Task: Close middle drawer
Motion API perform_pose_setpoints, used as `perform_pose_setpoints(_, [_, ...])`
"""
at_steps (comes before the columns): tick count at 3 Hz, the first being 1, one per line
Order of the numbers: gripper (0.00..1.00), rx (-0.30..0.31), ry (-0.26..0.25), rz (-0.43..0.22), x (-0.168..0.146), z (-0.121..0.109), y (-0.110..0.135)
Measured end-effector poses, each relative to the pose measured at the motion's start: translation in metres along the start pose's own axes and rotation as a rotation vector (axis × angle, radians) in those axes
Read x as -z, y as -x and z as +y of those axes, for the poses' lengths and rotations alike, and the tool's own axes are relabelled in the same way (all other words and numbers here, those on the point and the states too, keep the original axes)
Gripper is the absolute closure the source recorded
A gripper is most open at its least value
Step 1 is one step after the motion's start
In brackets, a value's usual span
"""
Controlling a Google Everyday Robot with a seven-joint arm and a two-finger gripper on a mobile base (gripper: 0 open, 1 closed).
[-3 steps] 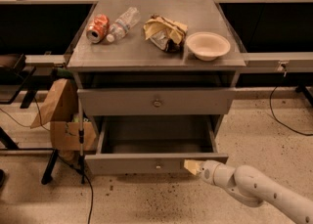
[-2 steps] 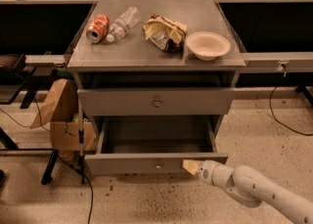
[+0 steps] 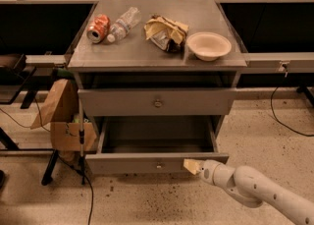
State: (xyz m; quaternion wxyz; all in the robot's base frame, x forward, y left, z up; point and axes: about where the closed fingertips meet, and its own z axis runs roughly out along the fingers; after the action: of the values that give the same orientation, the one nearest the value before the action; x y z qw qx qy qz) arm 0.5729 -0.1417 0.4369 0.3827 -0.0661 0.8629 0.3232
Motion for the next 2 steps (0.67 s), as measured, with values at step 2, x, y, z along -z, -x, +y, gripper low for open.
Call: perform_pose_setpoints(2, [1.0,0.005,-0.005,-0.011,0.0009,-0.0001,0.0068])
